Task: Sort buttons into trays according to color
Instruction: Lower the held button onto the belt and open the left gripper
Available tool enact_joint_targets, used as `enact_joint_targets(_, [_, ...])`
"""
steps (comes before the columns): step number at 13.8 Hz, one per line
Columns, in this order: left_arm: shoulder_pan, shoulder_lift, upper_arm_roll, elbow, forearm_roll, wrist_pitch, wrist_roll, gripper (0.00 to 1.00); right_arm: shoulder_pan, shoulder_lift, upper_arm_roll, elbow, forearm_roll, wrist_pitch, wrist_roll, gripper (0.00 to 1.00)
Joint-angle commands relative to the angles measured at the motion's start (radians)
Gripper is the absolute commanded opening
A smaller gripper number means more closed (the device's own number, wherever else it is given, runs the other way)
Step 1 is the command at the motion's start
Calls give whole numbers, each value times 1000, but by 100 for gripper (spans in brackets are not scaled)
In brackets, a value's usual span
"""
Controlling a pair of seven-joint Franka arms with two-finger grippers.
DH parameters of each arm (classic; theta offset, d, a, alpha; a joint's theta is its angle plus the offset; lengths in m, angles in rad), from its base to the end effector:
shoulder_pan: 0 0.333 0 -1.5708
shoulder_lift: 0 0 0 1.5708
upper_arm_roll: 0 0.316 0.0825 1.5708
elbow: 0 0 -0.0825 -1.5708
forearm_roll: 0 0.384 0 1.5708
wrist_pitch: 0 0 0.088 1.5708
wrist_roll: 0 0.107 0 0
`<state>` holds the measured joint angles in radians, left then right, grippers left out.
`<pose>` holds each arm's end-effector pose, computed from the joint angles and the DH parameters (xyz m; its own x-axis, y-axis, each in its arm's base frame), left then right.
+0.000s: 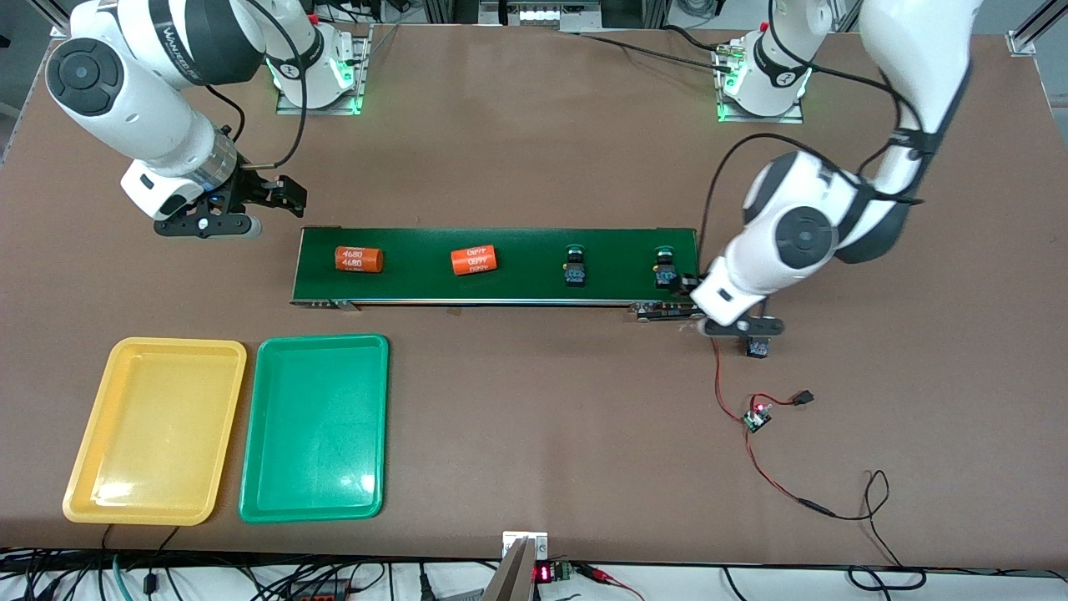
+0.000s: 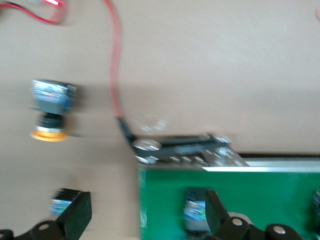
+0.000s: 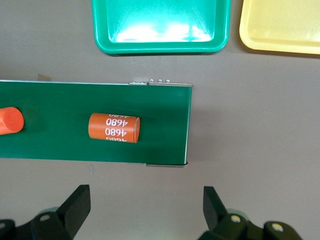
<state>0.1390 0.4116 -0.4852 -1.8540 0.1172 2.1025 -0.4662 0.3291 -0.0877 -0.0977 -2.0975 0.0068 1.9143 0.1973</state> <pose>0.5917 -0.1882 0.3135 0.9873 0.0753 -0.1399 0.0809 -0.9961 0.0348 0.5010 0.1177 0.4514 0.9948 0.0319 -0.0968 0.0325 -0.9995 0.0044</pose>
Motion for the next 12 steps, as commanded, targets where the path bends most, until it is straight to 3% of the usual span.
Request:
enact_joint_targets(1, [8,-4,94,38,12,-21,117,100,-2,-18,-1,-13,12,-5,-2,100])
enact_joint_targets(4, [7,33,189,82,9,-4,303,100,-5,-17,-2,-13,12,-3,-2,100])
enact_joint_targets(6, [4,71,223,73,12,60,313,100,-5,-17,-2,-12,12,-3,-4,100])
enact_joint_targets(12, [-30,191,241,20,12,316,316,100,-41,-20,-5,-13,12,-31,-78,100])
